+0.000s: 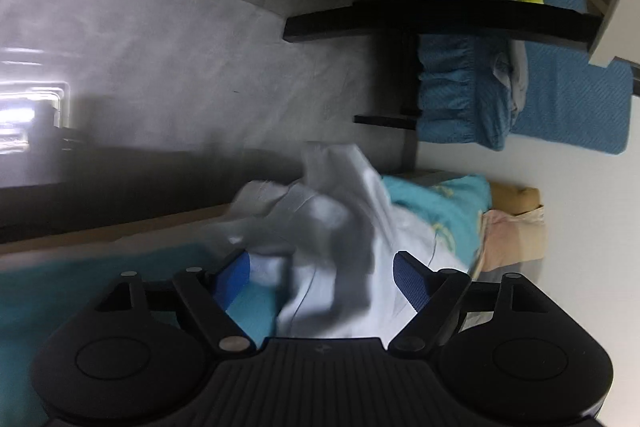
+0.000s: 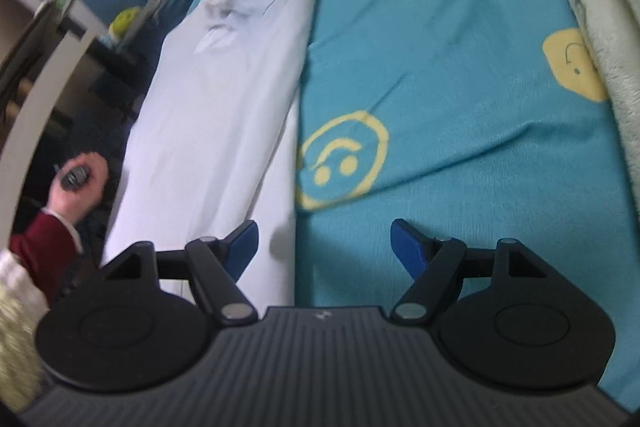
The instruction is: Fold clothes
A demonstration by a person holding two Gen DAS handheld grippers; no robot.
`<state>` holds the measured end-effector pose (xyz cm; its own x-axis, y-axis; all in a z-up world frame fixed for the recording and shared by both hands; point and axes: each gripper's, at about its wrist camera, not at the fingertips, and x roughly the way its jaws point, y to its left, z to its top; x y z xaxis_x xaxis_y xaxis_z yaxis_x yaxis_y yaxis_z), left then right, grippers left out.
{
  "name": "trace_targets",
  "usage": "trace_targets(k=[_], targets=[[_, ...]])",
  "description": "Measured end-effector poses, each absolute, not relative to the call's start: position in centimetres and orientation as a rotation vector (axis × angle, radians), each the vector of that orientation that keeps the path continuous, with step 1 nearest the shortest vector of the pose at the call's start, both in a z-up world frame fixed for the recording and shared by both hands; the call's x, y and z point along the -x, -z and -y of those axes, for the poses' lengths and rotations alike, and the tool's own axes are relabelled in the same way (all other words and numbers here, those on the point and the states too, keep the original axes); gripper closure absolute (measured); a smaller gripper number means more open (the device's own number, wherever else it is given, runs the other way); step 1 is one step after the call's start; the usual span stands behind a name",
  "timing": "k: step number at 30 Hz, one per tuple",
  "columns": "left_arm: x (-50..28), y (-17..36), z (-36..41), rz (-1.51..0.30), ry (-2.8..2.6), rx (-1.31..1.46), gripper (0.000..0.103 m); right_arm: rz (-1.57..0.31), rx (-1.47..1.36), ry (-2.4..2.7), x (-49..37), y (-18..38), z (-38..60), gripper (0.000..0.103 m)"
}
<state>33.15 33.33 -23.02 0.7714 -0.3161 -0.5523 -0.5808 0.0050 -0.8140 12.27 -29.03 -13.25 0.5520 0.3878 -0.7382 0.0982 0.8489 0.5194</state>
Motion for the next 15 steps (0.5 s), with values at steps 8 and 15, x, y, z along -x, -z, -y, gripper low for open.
trace_targets(k=[8, 15], targets=[[-36.9, 26.1, -33.8, -0.725, -0.174, 1.539, 0.080, -0.927, -0.481, -0.189, -14.0, 13.2, 28.0, 0.026], [-37.0, 18.8, -31.7, -0.587, -0.146, 1.196, 0.101, -0.930, -0.469, -0.183, -14.1, 12.9, 27.9, 0.026]])
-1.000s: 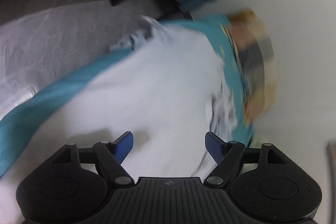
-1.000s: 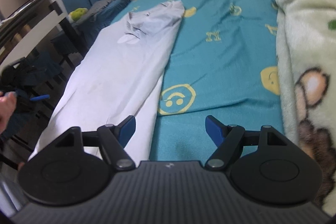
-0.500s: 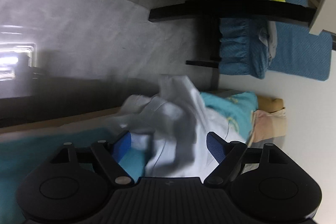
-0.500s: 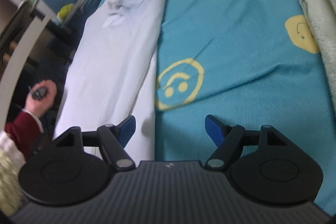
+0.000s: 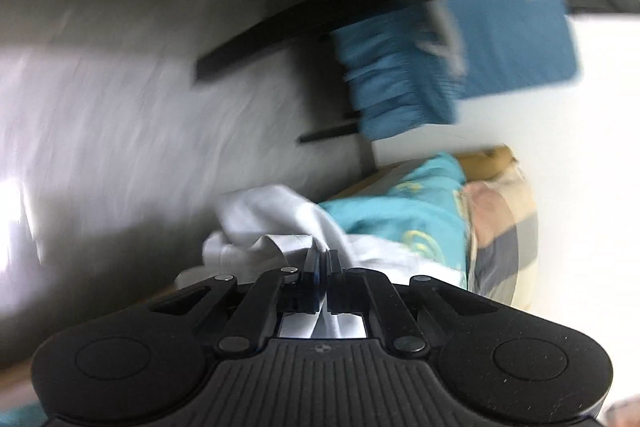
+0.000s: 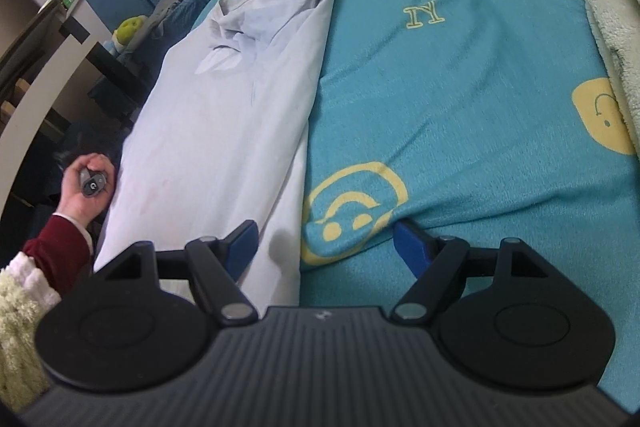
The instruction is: Fold clothes
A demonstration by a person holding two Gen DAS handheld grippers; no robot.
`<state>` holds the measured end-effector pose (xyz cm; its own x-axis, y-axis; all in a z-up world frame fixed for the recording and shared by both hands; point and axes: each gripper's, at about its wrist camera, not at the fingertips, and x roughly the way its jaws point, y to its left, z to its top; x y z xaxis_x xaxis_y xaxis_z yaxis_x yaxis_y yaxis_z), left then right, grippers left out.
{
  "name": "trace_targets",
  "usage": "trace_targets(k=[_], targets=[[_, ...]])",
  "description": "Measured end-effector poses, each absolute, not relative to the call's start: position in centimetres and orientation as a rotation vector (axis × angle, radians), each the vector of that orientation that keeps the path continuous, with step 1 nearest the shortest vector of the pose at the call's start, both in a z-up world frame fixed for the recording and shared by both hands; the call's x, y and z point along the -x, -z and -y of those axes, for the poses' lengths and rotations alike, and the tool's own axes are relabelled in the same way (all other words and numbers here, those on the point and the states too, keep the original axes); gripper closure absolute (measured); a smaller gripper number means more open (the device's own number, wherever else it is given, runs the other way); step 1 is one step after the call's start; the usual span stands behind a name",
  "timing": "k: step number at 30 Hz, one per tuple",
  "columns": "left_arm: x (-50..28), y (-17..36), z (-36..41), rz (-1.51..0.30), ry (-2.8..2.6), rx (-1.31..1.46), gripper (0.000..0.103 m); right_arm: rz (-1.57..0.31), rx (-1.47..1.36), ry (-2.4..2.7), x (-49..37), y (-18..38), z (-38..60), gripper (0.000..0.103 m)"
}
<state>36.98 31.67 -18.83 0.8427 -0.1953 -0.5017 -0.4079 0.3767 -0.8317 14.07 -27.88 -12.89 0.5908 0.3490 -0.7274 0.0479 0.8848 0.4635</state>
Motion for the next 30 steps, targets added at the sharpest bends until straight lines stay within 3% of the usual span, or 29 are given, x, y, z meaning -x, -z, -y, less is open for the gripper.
trace_targets(k=[5, 10, 13, 18, 19, 21, 23, 27, 30], targets=[[-36.1, 10.0, -27.1, -0.473, -0.106, 0.883, 0.101, -0.920, -0.464, -0.201, -13.4, 12.3, 27.6, 0.026], [-35.9, 4.4, -16.8, -0.421, -0.023, 0.516, 0.101, -0.874, -0.473, -0.212, -13.0, 11.5, 27.9, 0.026], [-36.0, 4.0, -8.8, -0.438, 0.053, 0.290, 0.101, -0.858, -0.498, -0.210, -12.8, 11.4, 28.4, 0.026], [-35.6, 8.1, 2.5, -0.517, 0.124, 0.009, 0.098, -0.828, -0.534, -0.202, -12.5, 11.3, 29.2, 0.026], [-35.5, 8.9, 3.9, -0.530, 0.144, -0.024, 0.094, -0.823, -0.541, -0.203, -12.5, 11.3, 29.3, 0.026], [-35.2, 10.2, 6.4, -0.552, 0.195, -0.082, 0.069, -0.818, -0.543, -0.212, -12.6, 11.5, 29.3, 0.026], [-34.9, 10.6, 7.8, -0.557, 0.195, -0.123, 0.052, -0.817, -0.538, -0.222, -12.7, 11.5, 29.2, 0.026], [-32.7, 9.1, 6.8, -0.569, 0.184, -0.134, 0.040, -0.800, -0.505, -0.238, -12.9, 11.3, 28.8, 0.026], [-29.5, 7.1, 4.3, -0.585, 0.170, -0.135, 0.037, -0.774, -0.476, -0.250, -12.6, 10.8, 28.4, 0.026]])
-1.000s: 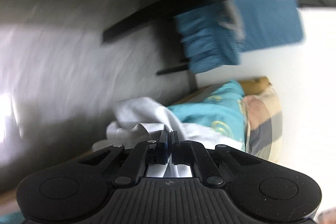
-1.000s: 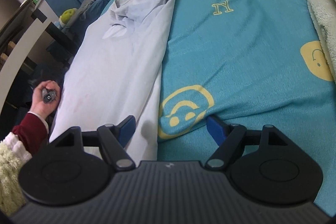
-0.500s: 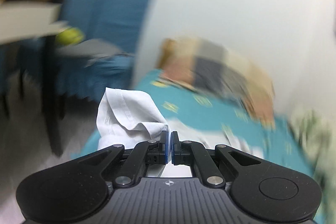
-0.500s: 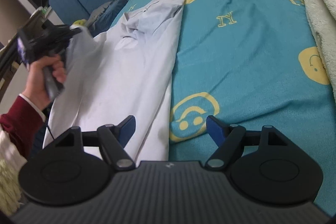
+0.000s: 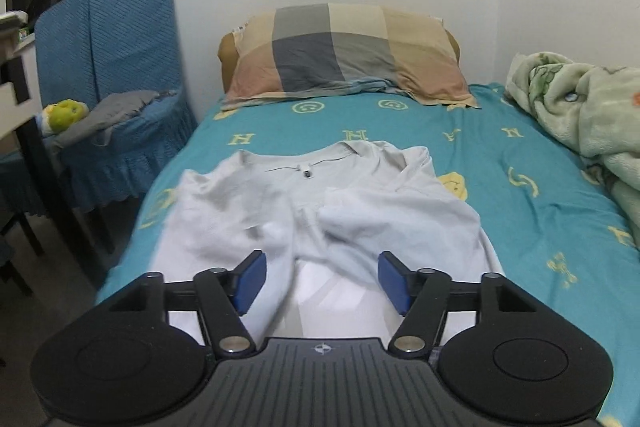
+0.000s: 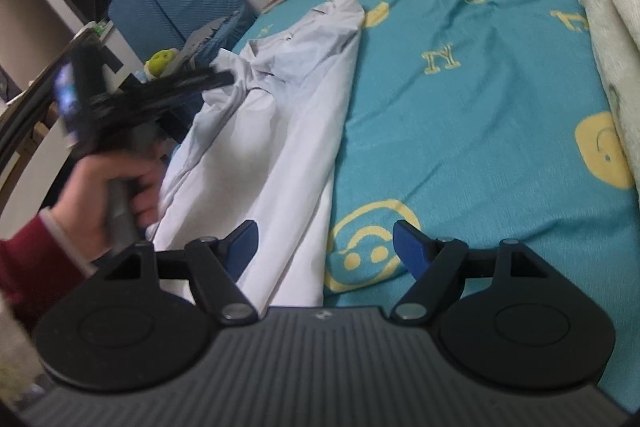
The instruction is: Fold clothes
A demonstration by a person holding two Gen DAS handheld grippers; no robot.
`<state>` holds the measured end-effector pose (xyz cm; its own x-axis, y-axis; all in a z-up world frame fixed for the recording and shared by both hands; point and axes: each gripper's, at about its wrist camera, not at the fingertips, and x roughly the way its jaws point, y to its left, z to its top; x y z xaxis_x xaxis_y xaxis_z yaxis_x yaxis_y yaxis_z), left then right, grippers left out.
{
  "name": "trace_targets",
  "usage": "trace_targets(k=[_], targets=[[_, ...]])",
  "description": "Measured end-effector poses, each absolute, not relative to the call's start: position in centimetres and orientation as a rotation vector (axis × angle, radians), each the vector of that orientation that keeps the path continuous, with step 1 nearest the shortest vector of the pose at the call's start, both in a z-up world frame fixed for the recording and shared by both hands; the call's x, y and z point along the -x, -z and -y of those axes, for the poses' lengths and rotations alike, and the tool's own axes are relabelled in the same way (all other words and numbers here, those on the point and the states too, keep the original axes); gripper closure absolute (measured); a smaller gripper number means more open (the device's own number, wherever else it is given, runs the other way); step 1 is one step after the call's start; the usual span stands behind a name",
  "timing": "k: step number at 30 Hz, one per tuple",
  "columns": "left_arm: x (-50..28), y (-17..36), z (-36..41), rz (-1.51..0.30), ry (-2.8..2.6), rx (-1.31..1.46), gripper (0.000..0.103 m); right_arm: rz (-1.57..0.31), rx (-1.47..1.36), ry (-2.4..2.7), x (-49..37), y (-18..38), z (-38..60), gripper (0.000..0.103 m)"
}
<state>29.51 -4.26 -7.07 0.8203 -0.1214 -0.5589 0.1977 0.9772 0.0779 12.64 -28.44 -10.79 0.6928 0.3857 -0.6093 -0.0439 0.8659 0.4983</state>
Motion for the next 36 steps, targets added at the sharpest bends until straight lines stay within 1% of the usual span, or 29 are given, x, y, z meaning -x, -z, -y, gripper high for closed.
trace_targets(k=[3, 6, 12, 14, 18, 19, 24, 27, 29, 31, 32, 33, 34, 35, 36], targets=[[-25.2, 5.2, 1.8, -0.625, 0.142, -0.113, 0.036, -0.741, -0.445, -0.265, -12.2, 10.1, 28.1, 0.026], [-21.9, 4.5, 0.9, -0.664, 0.113, -0.124, 0.036, -0.715, -0.423, -0.283, -12.1, 8.9, 27.6, 0.026], [-17.8, 3.7, 0.8, -0.652, 0.068, -0.138, 0.037, -0.692, -0.390, -0.358, -14.1, 5.1, 25.1, 0.026], [-17.9, 3.7, 0.6, -0.636, 0.080, -0.136, 0.037, -0.695, -0.372, -0.366, -16.5, 3.8, 23.4, 0.026], [-19.2, 4.9, -0.9, -0.658, 0.070, -0.137, 0.038, -0.701, -0.328, -0.364, -23.4, 1.7, 18.9, 0.027], [-19.7, 5.0, -1.5, -0.670, 0.055, -0.119, 0.039, -0.707, -0.311, -0.361, -25.5, 1.5, 17.6, 0.030], [-21.2, 5.1, -4.5, -0.682, 0.021, 0.008, 0.039, -0.728, -0.254, -0.384, -36.0, 2.6, 11.4, 0.032], [-22.0, 5.9, -5.9, -0.691, 0.011, 0.053, 0.041, -0.744, -0.198, -0.377, -40.9, 4.5, 7.9, 0.037], [-22.6, 6.6, -6.8, -0.714, 0.008, 0.089, 0.041, -0.754, -0.165, -0.345, -43.4, 5.9, 6.5, 0.045], [-23.1, 7.1, -7.4, -0.734, 0.013, 0.114, 0.041, -0.767, -0.141, -0.313, -45.6, 7.3, 5.4, 0.050], [-23.2, 7.1, -7.6, -0.736, 0.016, 0.126, 0.041, -0.776, -0.127, -0.293, -46.4, 7.9, 5.1, 0.056], [-23.1, 7.1, -7.8, -0.736, 0.020, 0.138, 0.041, -0.786, -0.103, -0.267, -47.0, 8.4, 4.8, 0.063], [-23.1, 7.1, -8.0, -0.735, 0.024, 0.151, 0.041, -0.786, -0.079, -0.246, -47.1, 8.6, 4.8, 0.084], [-23.0, 7.0, -8.2, -0.731, 0.024, 0.161, 0.041, -0.781, -0.057, -0.226, -47.1, 8.7, 4.9, 0.096], [-22.9, 6.8, -8.4, -0.726, 0.022, 0.171, 0.041, -0.776, -0.036, -0.207, -47.1, 8.8, 5.1, 0.097]])
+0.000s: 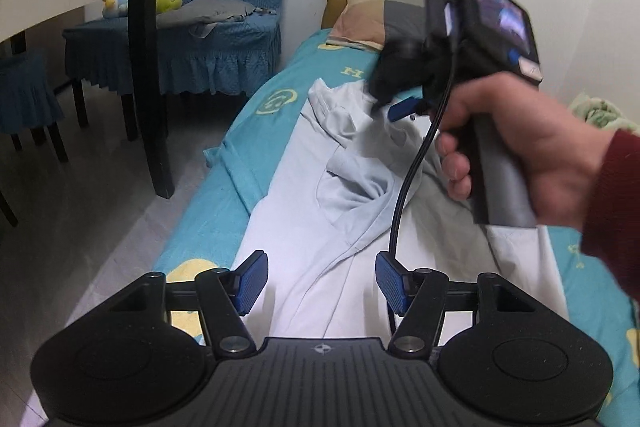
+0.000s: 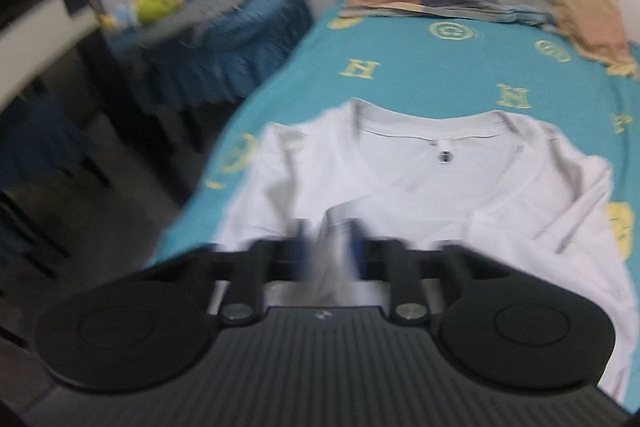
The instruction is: Fold clothes
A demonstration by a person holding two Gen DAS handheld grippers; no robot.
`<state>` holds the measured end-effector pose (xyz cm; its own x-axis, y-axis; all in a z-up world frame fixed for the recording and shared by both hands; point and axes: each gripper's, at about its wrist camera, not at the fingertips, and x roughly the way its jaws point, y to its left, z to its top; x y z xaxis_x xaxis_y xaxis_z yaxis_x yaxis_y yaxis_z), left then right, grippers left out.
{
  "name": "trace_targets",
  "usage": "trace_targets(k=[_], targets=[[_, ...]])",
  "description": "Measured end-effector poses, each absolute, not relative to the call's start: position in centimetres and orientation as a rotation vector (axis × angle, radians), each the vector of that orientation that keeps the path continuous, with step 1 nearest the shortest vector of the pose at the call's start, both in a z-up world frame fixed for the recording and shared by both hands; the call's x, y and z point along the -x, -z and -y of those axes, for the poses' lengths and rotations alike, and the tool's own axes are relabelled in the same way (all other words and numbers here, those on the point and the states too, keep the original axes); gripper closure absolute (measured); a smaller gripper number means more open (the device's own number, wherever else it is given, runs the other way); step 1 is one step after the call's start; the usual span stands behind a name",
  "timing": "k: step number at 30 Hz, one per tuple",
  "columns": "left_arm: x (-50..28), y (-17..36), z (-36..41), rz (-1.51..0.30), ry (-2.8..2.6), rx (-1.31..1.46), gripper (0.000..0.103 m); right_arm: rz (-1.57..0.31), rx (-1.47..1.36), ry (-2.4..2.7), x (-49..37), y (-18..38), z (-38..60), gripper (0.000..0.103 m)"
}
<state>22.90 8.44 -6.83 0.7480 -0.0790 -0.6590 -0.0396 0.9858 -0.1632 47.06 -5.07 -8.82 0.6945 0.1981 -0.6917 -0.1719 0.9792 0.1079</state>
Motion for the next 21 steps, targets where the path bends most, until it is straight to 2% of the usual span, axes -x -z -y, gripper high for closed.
trace_targets(k=[6, 12, 18, 19, 21], targets=[[-21.8, 5.1, -9.5, -0.691, 0.047, 0.231, 0.041, -0.652, -0.108, -0.136, -44.7, 5.9, 11.0, 0.098], [-20.8, 4.1, -9.2, -0.671, 0.065, 0.225, 0.041, -0.756, -0.311, -0.037, -43.9, 7.6, 18.1, 0.095], [-20.5, 3.4, -9.8, -0.664, 0.048, 0.255, 0.041, -0.754, -0.225, -0.253, -40.1, 6.3, 13.5, 0.093], [-20.5, 3.3, -10.0, -0.661, 0.042, 0.262, 0.041, -0.759, -0.199, -0.293, -39.7, 6.2, 11.9, 0.090], [-20.4, 3.1, -10.5, -0.655, 0.029, 0.277, 0.041, -0.774, -0.144, -0.366, -39.0, 6.3, 8.8, 0.076]])
